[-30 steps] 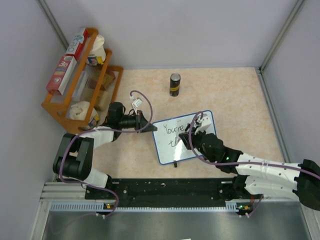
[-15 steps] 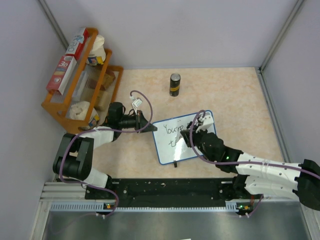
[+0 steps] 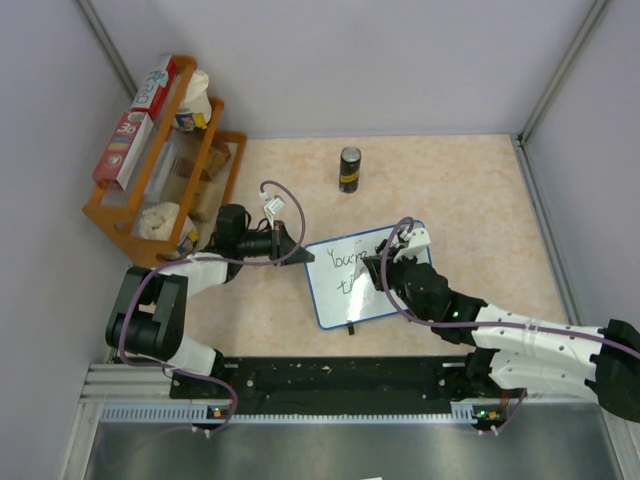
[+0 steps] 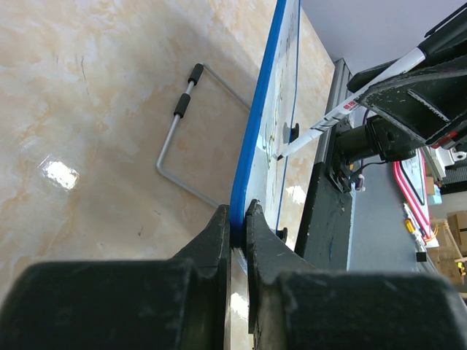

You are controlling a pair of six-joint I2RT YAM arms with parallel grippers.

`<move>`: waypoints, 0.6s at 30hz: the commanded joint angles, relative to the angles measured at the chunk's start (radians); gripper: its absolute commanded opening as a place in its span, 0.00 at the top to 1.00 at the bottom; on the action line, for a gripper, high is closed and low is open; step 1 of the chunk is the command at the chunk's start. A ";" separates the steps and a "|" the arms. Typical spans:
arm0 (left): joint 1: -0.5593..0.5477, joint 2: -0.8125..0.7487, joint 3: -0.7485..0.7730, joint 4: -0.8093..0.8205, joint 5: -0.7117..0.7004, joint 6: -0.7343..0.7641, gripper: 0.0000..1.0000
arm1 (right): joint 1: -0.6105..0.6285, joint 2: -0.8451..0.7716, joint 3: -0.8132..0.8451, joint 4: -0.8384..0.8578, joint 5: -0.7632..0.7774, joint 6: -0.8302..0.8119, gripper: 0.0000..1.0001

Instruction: Write a sentence on the whiteboard

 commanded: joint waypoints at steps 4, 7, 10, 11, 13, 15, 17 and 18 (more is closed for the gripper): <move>-0.019 0.040 -0.018 -0.068 -0.115 0.124 1.00 | -0.017 -0.027 -0.005 -0.037 0.001 -0.013 1.00; -0.019 0.041 -0.018 -0.068 -0.115 0.125 1.00 | -0.019 -0.036 -0.026 -0.048 -0.014 -0.003 1.00; -0.019 0.042 -0.016 -0.068 -0.115 0.124 1.00 | -0.019 -0.045 -0.044 -0.055 -0.023 0.006 1.00; -0.019 0.042 -0.016 -0.068 -0.115 0.125 1.00 | -0.019 -0.048 -0.049 -0.057 -0.027 0.008 1.00; -0.019 0.043 -0.018 -0.068 -0.115 0.124 1.00 | -0.019 -0.047 -0.060 -0.057 -0.036 0.014 1.00; -0.019 0.042 -0.016 -0.068 -0.115 0.124 1.00 | -0.017 -0.048 -0.068 -0.057 -0.042 0.020 1.00; -0.019 0.042 -0.018 -0.068 -0.114 0.124 1.00 | -0.019 -0.048 -0.075 -0.054 -0.051 0.023 1.00; -0.019 0.042 -0.018 -0.068 -0.115 0.124 1.00 | -0.019 -0.050 -0.075 -0.052 -0.053 0.025 1.00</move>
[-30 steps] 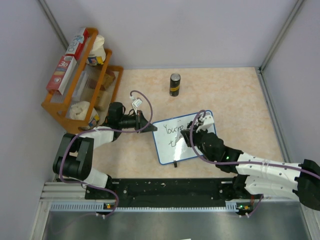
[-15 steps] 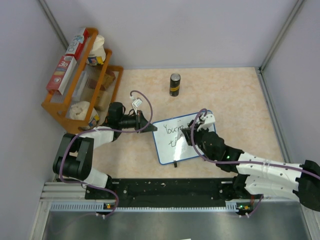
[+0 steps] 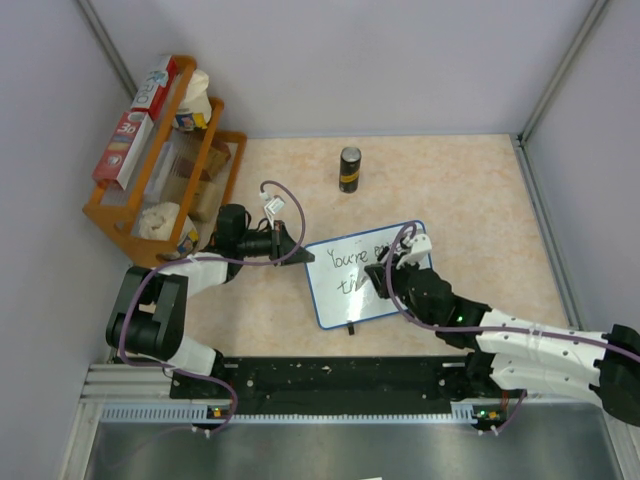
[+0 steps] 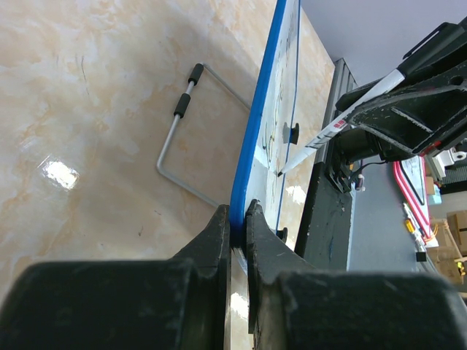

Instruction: Write a sentence on the whiteboard

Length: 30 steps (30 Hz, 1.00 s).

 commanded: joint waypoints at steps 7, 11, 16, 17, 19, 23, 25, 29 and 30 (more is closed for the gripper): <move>-0.020 0.040 -0.019 -0.068 -0.117 0.124 1.00 | -0.015 -0.047 0.019 -0.037 0.011 -0.027 1.00; -0.020 0.040 -0.019 -0.068 -0.117 0.124 1.00 | -0.017 -0.083 0.050 -0.029 0.026 -0.039 1.00; -0.020 0.040 -0.018 -0.069 -0.115 0.124 1.00 | -0.029 -0.084 0.079 -0.025 0.040 -0.052 1.00; -0.020 0.040 -0.019 -0.069 -0.117 0.124 1.00 | -0.035 -0.081 0.081 -0.025 0.043 -0.052 1.00; -0.020 0.040 -0.019 -0.069 -0.115 0.124 1.00 | -0.040 -0.069 0.084 -0.020 0.041 -0.050 1.00; -0.020 0.038 -0.019 -0.069 -0.115 0.124 1.00 | -0.047 -0.041 0.087 -0.010 0.041 -0.052 1.00; -0.020 0.038 -0.019 -0.069 -0.115 0.124 1.00 | -0.049 -0.021 0.086 -0.003 0.038 -0.053 1.00; -0.020 0.037 -0.019 -0.069 -0.115 0.125 1.00 | -0.049 0.009 0.084 -0.011 0.037 -0.055 1.00; -0.020 0.037 -0.019 -0.069 -0.115 0.125 1.00 | -0.049 0.011 0.076 -0.011 0.032 -0.052 1.00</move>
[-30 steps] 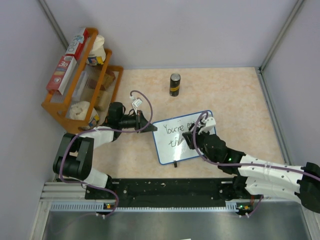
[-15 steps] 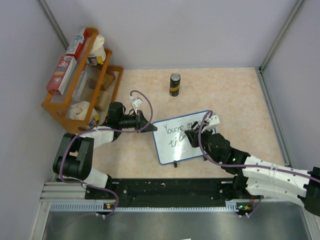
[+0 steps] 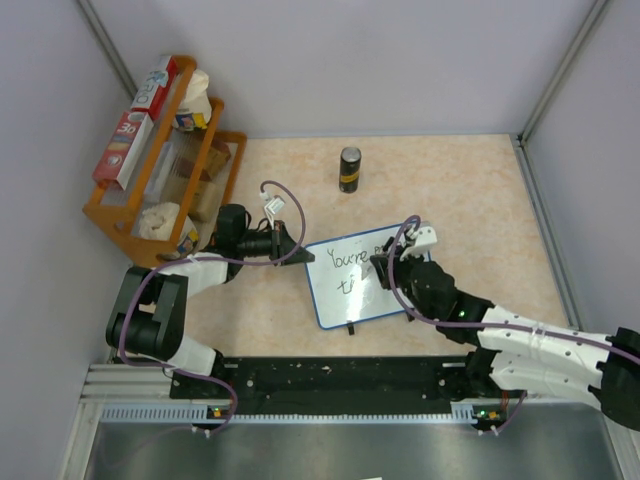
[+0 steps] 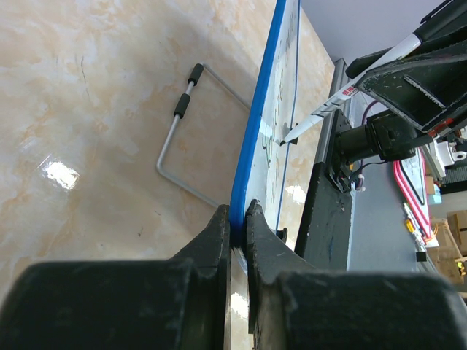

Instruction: Write a sentence on the whiteboard

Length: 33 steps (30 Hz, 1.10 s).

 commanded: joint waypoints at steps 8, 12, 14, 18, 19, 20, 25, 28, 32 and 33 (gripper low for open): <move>-0.019 0.037 -0.020 -0.071 -0.117 0.125 1.00 | -0.009 -0.013 -0.011 -0.018 -0.009 0.015 1.00; -0.019 0.038 -0.020 -0.069 -0.117 0.125 1.00 | -0.007 -0.032 -0.040 -0.035 -0.020 0.029 1.00; -0.019 0.037 -0.020 -0.069 -0.117 0.125 1.00 | -0.007 -0.036 -0.051 -0.038 -0.029 0.037 1.00; -0.019 0.037 -0.020 -0.069 -0.117 0.125 1.00 | -0.009 -0.038 -0.063 -0.029 -0.039 0.047 1.00; -0.019 0.037 -0.021 -0.069 -0.114 0.125 1.00 | -0.007 -0.033 -0.063 -0.028 -0.040 0.049 1.00; -0.019 0.037 -0.021 -0.069 -0.117 0.125 1.00 | -0.009 -0.035 -0.058 -0.026 -0.039 0.049 1.00; -0.019 0.037 -0.021 -0.069 -0.120 0.125 1.00 | -0.009 -0.061 -0.025 -0.020 -0.029 0.035 1.00; -0.019 0.037 -0.021 -0.069 -0.117 0.125 1.00 | -0.009 -0.085 0.000 -0.003 -0.031 0.017 1.00; -0.019 0.035 -0.021 -0.069 -0.117 0.125 1.00 | -0.007 -0.121 0.029 0.004 -0.017 0.002 1.00; -0.019 0.037 -0.021 -0.069 -0.117 0.125 1.00 | -0.009 -0.118 0.034 0.003 -0.011 -0.002 1.00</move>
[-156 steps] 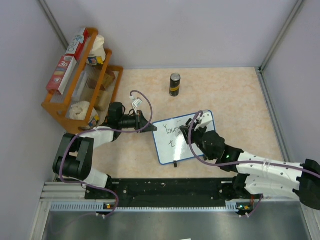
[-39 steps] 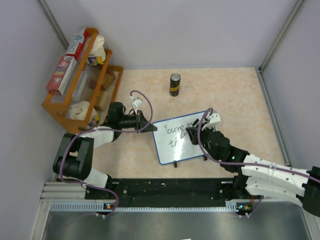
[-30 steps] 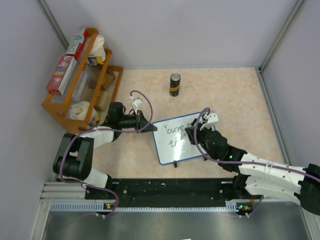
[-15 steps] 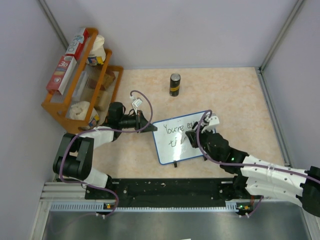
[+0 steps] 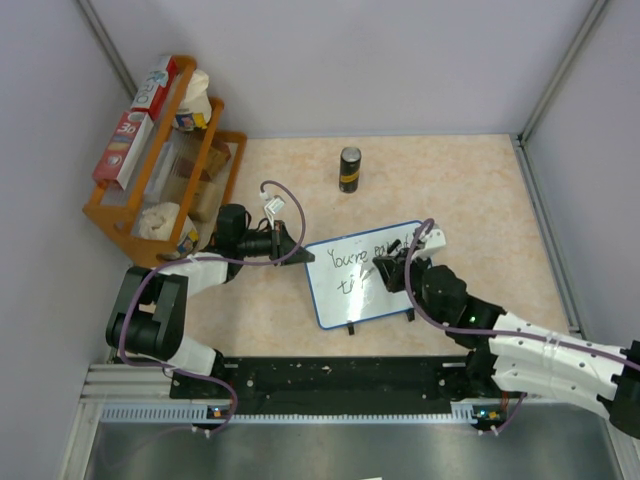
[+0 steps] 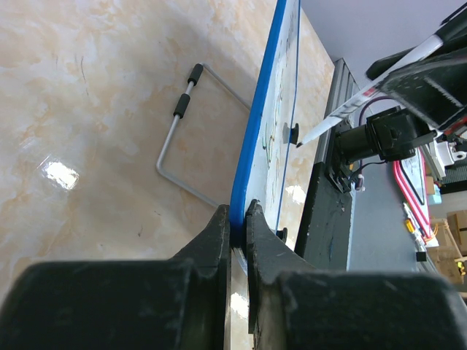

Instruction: Write a sentence on the whiteboard

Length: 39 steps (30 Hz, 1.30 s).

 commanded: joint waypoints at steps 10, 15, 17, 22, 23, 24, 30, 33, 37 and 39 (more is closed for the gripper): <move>-0.019 0.038 -0.020 -0.068 -0.114 0.125 1.00 | -0.012 0.045 0.101 0.057 0.076 -0.047 1.00; -0.019 0.037 -0.021 -0.068 -0.113 0.123 1.00 | -0.018 0.093 0.095 0.091 0.082 -0.038 1.00; -0.019 0.035 -0.021 -0.068 -0.113 0.123 1.00 | -0.019 0.099 0.074 0.120 0.088 -0.035 1.00; -0.019 0.037 -0.021 -0.068 -0.113 0.123 1.00 | -0.019 0.094 0.064 0.105 0.101 -0.027 1.00; -0.019 0.040 -0.020 -0.066 -0.113 0.123 1.00 | -0.019 0.087 0.063 0.098 0.096 -0.030 1.00; -0.019 0.038 -0.020 -0.068 -0.113 0.123 1.00 | -0.019 0.079 0.064 0.094 0.098 -0.029 1.00; -0.019 0.038 -0.020 -0.066 -0.113 0.123 1.00 | -0.019 0.021 0.063 0.045 0.085 -0.032 1.00; -0.019 0.040 -0.021 -0.066 -0.113 0.123 1.00 | -0.019 0.008 0.061 0.020 0.084 -0.032 1.00; -0.019 0.038 -0.021 -0.066 -0.114 0.123 1.00 | -0.019 -0.005 0.049 -0.001 0.079 -0.029 1.00; -0.019 0.038 -0.020 -0.068 -0.114 0.123 1.00 | -0.019 -0.008 0.043 -0.014 0.078 -0.027 1.00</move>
